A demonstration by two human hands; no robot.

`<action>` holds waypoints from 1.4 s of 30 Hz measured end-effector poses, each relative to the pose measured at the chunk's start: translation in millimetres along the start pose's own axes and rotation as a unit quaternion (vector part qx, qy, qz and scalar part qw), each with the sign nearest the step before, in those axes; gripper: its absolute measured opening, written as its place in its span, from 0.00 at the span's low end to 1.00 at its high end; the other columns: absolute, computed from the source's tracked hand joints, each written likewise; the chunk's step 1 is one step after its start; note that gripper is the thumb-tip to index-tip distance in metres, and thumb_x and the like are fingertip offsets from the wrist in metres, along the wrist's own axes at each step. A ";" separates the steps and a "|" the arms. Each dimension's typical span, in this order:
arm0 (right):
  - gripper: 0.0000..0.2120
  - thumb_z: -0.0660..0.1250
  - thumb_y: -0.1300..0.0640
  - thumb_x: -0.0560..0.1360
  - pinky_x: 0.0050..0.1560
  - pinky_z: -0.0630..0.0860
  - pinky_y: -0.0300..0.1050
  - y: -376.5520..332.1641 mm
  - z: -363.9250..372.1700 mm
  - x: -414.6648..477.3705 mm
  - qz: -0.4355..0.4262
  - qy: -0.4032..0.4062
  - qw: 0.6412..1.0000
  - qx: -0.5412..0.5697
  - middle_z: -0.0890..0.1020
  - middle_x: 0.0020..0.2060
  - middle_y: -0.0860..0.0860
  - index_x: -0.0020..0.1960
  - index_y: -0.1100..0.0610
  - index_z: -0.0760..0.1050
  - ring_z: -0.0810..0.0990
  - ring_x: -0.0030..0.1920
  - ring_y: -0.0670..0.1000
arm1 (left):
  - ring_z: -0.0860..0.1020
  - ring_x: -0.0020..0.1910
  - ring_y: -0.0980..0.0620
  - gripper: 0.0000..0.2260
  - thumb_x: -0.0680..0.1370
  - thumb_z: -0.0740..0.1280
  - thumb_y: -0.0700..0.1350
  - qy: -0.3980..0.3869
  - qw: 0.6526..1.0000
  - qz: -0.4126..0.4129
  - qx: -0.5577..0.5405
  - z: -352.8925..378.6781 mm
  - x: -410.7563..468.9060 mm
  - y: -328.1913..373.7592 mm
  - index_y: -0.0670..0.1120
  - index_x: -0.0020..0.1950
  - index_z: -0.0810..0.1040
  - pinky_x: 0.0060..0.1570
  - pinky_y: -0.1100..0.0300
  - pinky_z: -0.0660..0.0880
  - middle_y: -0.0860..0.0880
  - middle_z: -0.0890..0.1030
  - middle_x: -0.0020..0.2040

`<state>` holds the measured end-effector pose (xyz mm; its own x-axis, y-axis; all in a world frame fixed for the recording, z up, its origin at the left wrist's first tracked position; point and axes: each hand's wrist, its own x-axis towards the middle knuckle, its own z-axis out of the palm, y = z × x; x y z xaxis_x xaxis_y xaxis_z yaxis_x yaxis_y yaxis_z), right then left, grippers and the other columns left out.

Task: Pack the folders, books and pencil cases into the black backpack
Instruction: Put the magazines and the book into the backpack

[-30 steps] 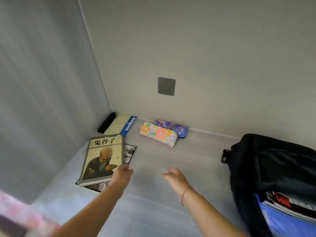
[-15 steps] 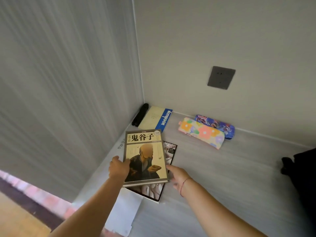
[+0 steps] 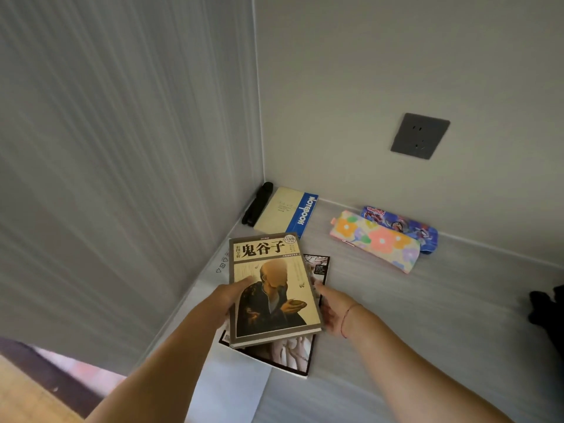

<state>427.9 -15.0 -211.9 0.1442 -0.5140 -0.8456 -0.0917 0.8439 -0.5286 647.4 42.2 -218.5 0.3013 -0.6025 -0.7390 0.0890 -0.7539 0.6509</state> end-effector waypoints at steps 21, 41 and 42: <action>0.32 0.74 0.70 0.61 0.60 0.76 0.53 -29.8 -97.7 -47.5 -0.299 -0.146 0.938 -0.099 0.81 0.57 0.54 0.62 0.53 0.72 0.79 0.60 0.54 | 0.74 0.62 0.52 0.30 0.67 0.74 0.35 -0.201 0.951 0.234 -0.033 58.9 -49.5 31.5 0.56 0.64 0.72 0.58 0.53 0.74 0.52 0.80 0.60; 0.25 0.75 0.67 0.67 0.65 0.73 0.54 25.7 -142.8 -42.1 -0.250 -0.054 0.958 -0.128 0.81 0.59 0.54 0.60 0.51 0.75 0.78 0.60 0.54 | 0.76 0.61 0.52 0.25 0.69 0.75 0.39 -0.212 0.951 0.213 0.068 114.3 -57.7 16.2 0.55 0.62 0.74 0.51 0.64 0.76 0.55 0.81 0.57; 0.24 0.75 0.65 0.67 0.65 0.73 0.54 26.4 -144.6 -43.7 -0.252 -0.050 0.957 -0.137 0.80 0.59 0.53 0.59 0.50 0.74 0.77 0.61 0.54 | 0.75 0.60 0.53 0.24 0.69 0.75 0.41 -0.212 0.951 0.211 0.079 114.7 -57.8 17.6 0.57 0.60 0.73 0.52 0.63 0.75 0.57 0.80 0.56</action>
<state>276.7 7.5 -199.6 0.3305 -0.8157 -0.4747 -0.2383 0.4145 -0.8783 522.7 33.7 -184.2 -0.1337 -0.8865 -0.4429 -0.1090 -0.4311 0.8957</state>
